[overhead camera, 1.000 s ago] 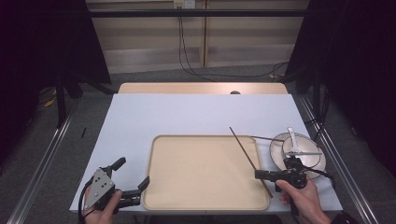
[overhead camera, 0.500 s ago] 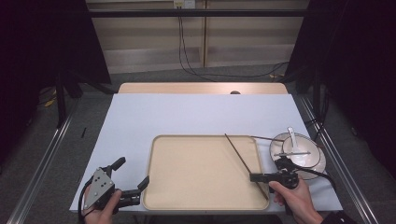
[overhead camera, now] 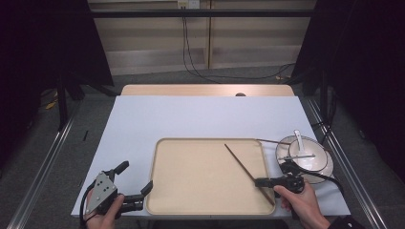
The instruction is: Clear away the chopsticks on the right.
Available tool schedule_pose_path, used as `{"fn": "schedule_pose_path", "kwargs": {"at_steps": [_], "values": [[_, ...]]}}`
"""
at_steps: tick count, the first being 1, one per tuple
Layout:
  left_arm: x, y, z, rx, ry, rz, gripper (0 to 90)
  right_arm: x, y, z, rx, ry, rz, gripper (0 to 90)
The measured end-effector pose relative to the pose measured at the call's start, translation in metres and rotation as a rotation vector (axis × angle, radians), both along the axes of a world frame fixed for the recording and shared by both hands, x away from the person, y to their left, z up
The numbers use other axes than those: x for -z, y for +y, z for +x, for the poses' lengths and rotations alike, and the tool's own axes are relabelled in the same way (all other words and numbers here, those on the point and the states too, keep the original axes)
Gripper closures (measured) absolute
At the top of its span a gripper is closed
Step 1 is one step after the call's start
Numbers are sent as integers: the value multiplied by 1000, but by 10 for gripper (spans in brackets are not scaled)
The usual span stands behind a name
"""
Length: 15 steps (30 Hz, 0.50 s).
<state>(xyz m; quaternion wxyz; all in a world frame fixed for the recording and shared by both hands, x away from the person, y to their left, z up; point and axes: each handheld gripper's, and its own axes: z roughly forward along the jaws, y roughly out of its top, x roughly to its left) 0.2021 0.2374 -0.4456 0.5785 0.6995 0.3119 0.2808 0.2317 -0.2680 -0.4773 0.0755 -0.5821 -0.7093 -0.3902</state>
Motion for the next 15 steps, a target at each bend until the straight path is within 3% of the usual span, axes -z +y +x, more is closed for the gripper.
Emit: {"fn": "schedule_pose_path", "kwargs": {"at_steps": [8,11,15], "values": [[0,0,0,9,1,1,16,0,0,-1,-7,-6,-5,770],[0,1,0,6,2,6,16,-2,-1,-2,-13,-15,-7,703],[0,1,0,3,6,0,16,-7,-6,-5,-44,-68,-3,610]]}}
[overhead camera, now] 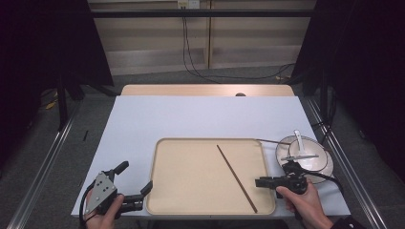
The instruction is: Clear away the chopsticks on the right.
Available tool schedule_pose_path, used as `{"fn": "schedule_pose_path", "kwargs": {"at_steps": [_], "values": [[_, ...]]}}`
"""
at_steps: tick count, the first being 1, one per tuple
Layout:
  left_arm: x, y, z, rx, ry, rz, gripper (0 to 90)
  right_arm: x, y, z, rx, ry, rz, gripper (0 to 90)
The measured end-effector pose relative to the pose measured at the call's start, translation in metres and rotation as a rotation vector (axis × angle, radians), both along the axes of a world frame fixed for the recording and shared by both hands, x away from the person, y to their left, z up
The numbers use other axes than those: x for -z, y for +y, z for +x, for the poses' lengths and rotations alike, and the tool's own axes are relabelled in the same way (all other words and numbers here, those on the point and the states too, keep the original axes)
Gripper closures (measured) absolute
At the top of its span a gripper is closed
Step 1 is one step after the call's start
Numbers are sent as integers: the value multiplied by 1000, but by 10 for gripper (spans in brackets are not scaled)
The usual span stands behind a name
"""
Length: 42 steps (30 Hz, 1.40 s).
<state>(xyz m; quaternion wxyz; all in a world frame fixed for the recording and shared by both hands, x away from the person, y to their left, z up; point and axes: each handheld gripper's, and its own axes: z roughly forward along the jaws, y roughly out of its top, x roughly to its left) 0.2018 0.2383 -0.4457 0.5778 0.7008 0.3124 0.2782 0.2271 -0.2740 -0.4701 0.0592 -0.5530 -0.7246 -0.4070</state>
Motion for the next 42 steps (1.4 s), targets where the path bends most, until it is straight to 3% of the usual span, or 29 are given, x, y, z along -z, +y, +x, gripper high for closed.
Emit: {"fn": "schedule_pose_path", "kwargs": {"at_steps": [4,7,11,15,19,24,28,32,37,40,42], "values": [[0,0,0,0,1,0,16,-11,-11,-5,-34,-98,18,492],[0,0,0,-4,-1,3,16,-24,-18,-12,-62,-219,-33,442],[0,0,1,-4,-2,7,16,-34,-25,-18,-107,-330,-78,376],[0,0,0,-12,2,-3,16,-43,-39,-19,-162,-374,-99,273],[1,0,1,-7,0,-4,16,-57,-64,-19,-166,-435,-106,143],[0,0,1,-8,0,2,16,-65,-94,-13,-185,-453,-152,45],[1,0,1,-12,2,-2,16,-68,-119,-3,-175,-449,-153,45],[1,1,1,-14,2,0,16,-76,-141,10,-199,-481,-137,67],[1,1,1,-13,2,-1,16,-91,-161,27,-153,-524,-209,88],[1,1,1,-12,2,-1,16,-93,-168,42,-168,-506,-275,87],[1,1,1,-12,-1,-4,16,-93,-174,52,-172,-487,-285,89]]}}
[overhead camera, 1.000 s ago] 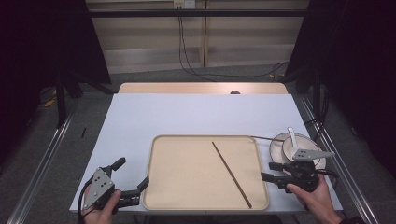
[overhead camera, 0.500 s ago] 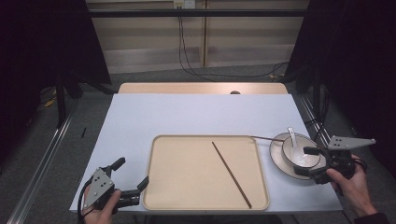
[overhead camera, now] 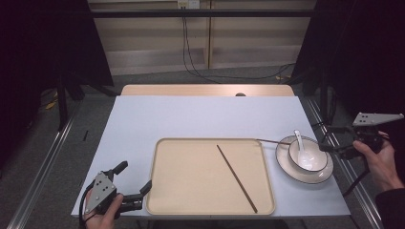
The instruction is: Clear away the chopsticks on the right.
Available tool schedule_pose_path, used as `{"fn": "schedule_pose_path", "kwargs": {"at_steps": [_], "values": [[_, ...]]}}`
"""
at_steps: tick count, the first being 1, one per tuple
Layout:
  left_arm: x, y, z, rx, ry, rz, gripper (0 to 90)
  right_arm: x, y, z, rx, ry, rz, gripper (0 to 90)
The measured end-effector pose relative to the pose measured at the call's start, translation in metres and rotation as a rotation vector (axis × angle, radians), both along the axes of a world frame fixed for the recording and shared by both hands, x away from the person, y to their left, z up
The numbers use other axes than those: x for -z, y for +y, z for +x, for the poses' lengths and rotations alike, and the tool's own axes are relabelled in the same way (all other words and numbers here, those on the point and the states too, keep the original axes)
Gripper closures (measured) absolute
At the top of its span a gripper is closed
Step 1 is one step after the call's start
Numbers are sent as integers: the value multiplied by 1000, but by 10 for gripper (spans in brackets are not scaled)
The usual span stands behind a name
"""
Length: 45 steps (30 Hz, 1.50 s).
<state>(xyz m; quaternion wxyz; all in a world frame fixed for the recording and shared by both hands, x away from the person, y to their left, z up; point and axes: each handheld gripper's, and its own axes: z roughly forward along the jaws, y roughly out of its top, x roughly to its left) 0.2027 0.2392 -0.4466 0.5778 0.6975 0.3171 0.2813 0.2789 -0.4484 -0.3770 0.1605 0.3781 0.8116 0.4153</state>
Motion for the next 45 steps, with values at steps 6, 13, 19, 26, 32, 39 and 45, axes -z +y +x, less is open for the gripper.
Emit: {"fn": "schedule_pose_path", "kwargs": {"at_steps": [6,13,19,26,32,39,45], "values": [[0,1,1,1,3,12,16,5,-19,24,-6,30,-83,96],[0,0,1,-1,2,18,16,12,-33,46,56,95,-161,228],[0,1,0,2,0,15,16,39,-29,57,-71,172,-244,497],[0,0,1,4,-1,17,16,49,-17,59,-210,177,-277,601],[0,1,1,5,3,20,16,52,-12,63,-279,203,-311,673],[0,1,1,1,5,30,16,61,-3,70,-321,253,-333,753],[0,1,1,5,5,23,16,65,3,78,-355,258,-351,804]]}}
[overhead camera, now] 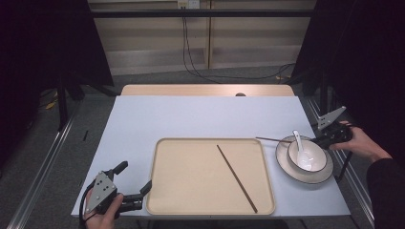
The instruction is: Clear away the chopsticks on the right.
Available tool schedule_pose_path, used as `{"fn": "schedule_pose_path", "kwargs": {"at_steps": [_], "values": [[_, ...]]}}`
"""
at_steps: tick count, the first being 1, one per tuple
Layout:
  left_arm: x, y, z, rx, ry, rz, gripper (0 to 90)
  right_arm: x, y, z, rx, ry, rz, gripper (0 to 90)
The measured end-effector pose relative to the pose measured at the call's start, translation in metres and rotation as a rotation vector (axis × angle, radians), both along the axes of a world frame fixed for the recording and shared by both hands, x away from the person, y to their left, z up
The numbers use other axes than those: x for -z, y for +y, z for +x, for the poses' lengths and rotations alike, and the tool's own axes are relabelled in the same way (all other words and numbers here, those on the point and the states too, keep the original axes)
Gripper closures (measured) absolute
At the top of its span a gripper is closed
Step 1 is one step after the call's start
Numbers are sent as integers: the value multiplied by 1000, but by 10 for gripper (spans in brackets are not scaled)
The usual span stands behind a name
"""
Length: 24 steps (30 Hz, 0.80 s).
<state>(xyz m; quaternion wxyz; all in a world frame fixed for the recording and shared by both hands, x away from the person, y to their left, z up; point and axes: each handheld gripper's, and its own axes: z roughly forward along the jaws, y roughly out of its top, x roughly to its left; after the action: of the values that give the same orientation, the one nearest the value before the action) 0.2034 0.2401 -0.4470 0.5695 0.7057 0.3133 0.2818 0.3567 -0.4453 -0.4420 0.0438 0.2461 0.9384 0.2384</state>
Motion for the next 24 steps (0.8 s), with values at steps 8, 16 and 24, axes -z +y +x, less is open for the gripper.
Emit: {"fn": "schedule_pose_path", "kwargs": {"at_steps": [8,16,24], "values": [[0,0,0,4,-2,2,16,1,-3,0,8,-12,17,843],[0,0,0,6,1,1,16,-6,-13,-3,44,-35,72,844],[0,0,0,4,-5,2,16,-22,-24,-10,153,-46,139,844]]}}
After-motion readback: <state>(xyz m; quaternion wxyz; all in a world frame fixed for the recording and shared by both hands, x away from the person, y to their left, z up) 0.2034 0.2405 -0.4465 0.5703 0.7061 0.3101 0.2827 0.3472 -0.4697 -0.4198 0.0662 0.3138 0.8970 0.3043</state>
